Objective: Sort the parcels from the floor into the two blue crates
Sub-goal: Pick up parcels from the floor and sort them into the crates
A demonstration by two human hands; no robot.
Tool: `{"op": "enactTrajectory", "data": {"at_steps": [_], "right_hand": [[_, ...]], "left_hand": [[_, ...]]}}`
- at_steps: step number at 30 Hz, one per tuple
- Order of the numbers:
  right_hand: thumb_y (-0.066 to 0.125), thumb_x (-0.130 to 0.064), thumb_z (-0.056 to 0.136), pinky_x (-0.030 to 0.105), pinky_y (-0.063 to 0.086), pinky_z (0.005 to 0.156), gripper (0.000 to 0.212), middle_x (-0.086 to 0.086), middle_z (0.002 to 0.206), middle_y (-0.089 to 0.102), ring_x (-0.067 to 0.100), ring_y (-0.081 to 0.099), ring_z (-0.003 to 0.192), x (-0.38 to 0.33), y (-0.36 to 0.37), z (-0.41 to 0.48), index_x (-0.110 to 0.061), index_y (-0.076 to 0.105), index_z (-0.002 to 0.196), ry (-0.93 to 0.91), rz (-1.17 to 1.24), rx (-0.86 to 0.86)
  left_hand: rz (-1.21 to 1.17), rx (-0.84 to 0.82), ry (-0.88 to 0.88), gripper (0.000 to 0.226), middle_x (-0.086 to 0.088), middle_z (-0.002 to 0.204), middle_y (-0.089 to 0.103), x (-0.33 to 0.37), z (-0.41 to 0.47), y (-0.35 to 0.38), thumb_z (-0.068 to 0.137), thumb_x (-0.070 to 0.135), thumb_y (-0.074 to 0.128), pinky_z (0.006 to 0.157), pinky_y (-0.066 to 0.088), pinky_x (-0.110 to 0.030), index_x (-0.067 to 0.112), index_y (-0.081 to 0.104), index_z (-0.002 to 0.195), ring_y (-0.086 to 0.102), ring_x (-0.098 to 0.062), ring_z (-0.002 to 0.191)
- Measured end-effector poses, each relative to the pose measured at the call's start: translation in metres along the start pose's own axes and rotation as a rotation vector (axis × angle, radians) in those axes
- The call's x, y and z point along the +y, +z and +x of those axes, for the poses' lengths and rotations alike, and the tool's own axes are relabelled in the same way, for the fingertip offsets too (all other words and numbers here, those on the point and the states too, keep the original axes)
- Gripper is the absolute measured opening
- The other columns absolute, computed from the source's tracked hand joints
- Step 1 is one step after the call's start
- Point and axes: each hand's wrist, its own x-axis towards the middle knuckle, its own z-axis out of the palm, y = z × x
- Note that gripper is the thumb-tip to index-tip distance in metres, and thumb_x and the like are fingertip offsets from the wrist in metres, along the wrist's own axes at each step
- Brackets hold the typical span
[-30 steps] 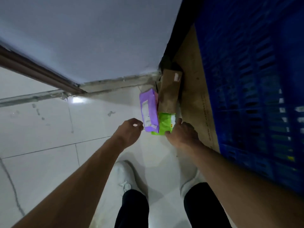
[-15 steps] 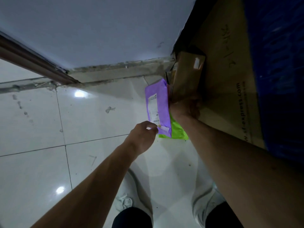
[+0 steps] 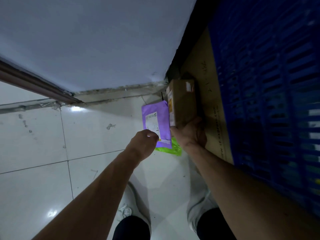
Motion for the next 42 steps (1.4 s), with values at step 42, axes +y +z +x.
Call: {"op": "enactTrajectory", "data": {"at_steps": [42], "right_hand": [[0.072,-0.043,0.088,0.044,0.061,0.087,0.074,0.000,0.126,0.056,0.021,0.066,0.108,-0.031,-0.552,-0.451,-0.024,0.030,0.147,-0.192,1.273,-0.235]], "left_hand": [[-0.216,-0.324,0.394,0.044,-0.003,0.110,0.076,0.322,-0.618,-0.060,0.088,0.056,0.064,0.091,0.057,-0.039,0.026,0.064,0.121,0.071,-0.019,0.102]]}}
